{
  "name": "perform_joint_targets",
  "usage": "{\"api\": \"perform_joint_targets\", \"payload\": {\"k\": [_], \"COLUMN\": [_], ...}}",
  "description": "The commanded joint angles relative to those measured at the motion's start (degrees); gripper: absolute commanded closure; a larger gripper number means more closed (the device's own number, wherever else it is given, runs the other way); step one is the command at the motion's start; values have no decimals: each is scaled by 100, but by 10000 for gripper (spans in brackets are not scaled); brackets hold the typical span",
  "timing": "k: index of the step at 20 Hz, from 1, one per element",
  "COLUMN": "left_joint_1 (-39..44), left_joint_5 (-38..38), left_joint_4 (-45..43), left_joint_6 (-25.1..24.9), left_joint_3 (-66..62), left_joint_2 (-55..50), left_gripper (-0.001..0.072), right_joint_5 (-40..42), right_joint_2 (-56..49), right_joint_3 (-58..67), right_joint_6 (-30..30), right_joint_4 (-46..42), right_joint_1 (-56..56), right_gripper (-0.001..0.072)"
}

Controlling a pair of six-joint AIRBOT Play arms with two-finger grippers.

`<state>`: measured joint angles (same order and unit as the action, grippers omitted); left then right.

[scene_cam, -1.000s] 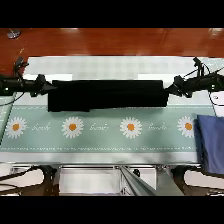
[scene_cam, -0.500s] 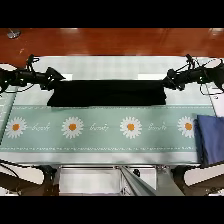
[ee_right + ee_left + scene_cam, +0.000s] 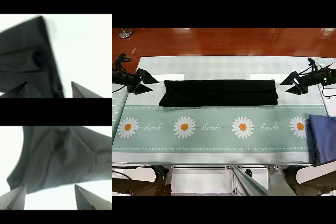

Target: Fold the shirts.

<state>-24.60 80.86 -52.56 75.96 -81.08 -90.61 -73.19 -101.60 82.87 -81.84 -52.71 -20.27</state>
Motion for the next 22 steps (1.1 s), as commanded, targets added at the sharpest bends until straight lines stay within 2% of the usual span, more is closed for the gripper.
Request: {"api": "perform_joint_targets", "payload": {"k": [1,6,9,11,12,13,14,15,16,17,18,22], "left_joint_1": [72,970,1622,2124,2376,2586,2785,2929,3056,3147,3250,3827], "left_joint_5": [-461,-1174,-1320,-1998,-2369,-2664,-2905,-3027,-3049,-3023,-3003,-2997], "left_joint_4": [66,269,267,275,352,422,472,514,544,546,546,546], "left_joint_6": [-382,-590,-588,-562,-564,-566,-566,-566,-568,-570,-597,-636], "left_joint_3": [741,1816,1904,1912,1910,1910,1908,1906,1906,1906,1906,1906], "left_joint_2": [1036,2269,2297,2264,2245,2223,2194,2164,2133,2107,2094,2092], "left_gripper": [5,5,5,5,5,5,7,16,188,517,664,664], "right_joint_5": [-22,-57,-83,-68,-59,-160,-378,-533,-579,-588,-597,-610], "right_joint_2": [-251,-470,-597,-658,-651,-651,-636,-560,-376,-140,146,1602], "right_joint_3": [-96,-90,-66,-68,-42,37,166,264,289,286,280,-297], "right_joint_6": [-170,-151,-146,-83,-44,-13,109,114,107,70,15,118], "right_joint_4": [181,142,157,372,380,376,369,304,149,-101,-387,-881], "right_joint_1": [-55,348,680,863,957,1025,1049,1049,1019,994,964,955], "right_gripper": [91,91,92,119,248,435,687,688,688,688,688,688]}}
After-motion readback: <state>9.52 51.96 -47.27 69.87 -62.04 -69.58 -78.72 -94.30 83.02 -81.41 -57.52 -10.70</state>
